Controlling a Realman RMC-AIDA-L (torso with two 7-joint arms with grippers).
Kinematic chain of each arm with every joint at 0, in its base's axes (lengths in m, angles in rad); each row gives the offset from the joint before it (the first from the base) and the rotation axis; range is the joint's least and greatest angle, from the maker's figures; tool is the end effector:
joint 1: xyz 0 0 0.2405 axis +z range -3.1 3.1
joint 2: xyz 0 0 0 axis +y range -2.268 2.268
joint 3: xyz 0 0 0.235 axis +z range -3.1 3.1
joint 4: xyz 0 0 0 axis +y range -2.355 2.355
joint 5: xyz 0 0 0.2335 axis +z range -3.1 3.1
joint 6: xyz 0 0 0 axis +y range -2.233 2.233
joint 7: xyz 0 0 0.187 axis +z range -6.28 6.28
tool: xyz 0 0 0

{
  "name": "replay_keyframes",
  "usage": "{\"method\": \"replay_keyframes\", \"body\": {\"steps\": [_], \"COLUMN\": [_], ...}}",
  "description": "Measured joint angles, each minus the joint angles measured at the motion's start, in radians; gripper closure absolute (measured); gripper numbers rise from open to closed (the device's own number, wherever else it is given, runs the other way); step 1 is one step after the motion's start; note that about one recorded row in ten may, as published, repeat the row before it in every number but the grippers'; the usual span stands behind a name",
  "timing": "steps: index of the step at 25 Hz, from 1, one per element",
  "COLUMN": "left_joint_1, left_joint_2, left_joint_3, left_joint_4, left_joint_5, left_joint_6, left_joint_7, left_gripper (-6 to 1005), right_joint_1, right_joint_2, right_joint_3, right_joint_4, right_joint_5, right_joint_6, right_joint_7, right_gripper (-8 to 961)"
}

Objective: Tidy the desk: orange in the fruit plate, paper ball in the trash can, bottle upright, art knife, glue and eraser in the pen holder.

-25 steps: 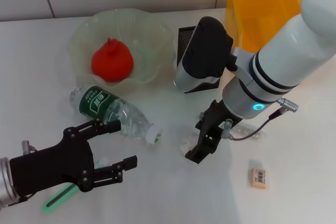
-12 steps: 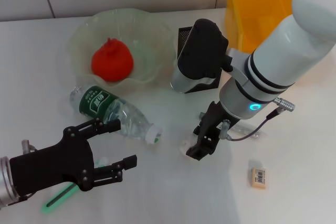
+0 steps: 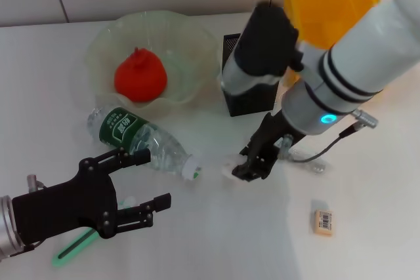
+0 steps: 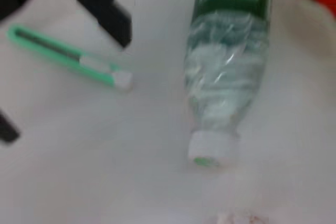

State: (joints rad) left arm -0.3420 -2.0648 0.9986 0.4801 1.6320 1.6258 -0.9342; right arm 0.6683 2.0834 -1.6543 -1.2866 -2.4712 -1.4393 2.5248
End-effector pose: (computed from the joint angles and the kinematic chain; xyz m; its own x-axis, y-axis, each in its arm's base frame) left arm -0.2560 0.2812 -0.0609 0.7718 0.1270 0.6231 0.2837 -0.9457 -0.1587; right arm 0.1329 0.3555 -0.0937 0.8492 -0.4318 0.3039 -0.3554 -0.8931 -0.2757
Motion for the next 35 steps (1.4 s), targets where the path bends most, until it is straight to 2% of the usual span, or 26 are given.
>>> {"method": "replay_keyframes", "body": {"steps": [5, 6, 7, 11, 15, 18, 21, 28, 35], "left_joint_1": [0.0, 0.0, 0.0, 0.0, -0.001, -0.006, -0.011, -0.018, -0.019], "left_joint_2": [-0.001, -0.001, -0.001, -0.001, -0.002, -0.003, -0.003, -0.002, -0.001], "left_joint_3": [0.001, 0.001, 0.002, 0.003, 0.003, 0.003, 0.003, 0.003, 0.003], "left_joint_4": [0.0, 0.0, 0.0, 0.0, 0.0, 0.0, 0.0, 0.0, 0.0], "left_joint_5": [0.0, 0.0, 0.0, 0.0, 0.0, 0.0, 0.0, 0.0, 0.0], "left_joint_6": [0.0, 0.0, 0.0, 0.0, 0.0, 0.0, 0.0, 0.002, 0.004], "left_joint_7": [0.0, -0.001, -0.001, -0.001, -0.001, -0.002, -0.002, -0.002, -0.002], "left_gripper": [185, 185, 185, 186, 187, 187, 188, 189, 190], "right_joint_1": [-0.046, -0.068, -0.068, -0.103, -0.135, -0.149, -0.158, -0.145, -0.101], "right_joint_2": [-0.001, -0.001, -0.001, -0.004, -0.006, -0.006, -0.006, -0.006, -0.006], "right_joint_3": [0.15, 0.224, 0.224, 0.412, 0.569, 0.638, 0.67, 0.664, 0.652], "right_joint_4": [-0.155, -0.222, -0.222, -0.337, -0.392, -0.378, -0.333, -0.166, -0.058], "right_joint_5": [0.001, -0.003, -0.003, -0.012, -0.072, -0.144, -0.186, -0.186, -0.183], "right_joint_6": [-0.086, -0.111, -0.111, -0.153, -0.129, -0.059, 0.029, 0.236, 0.323], "right_joint_7": [0.0, -0.001, -0.001, -0.005, -0.04, -0.066, -0.073, -0.087, -0.12], "right_gripper": [632, 633, 634, 636, 637, 637, 637, 636, 630]}}
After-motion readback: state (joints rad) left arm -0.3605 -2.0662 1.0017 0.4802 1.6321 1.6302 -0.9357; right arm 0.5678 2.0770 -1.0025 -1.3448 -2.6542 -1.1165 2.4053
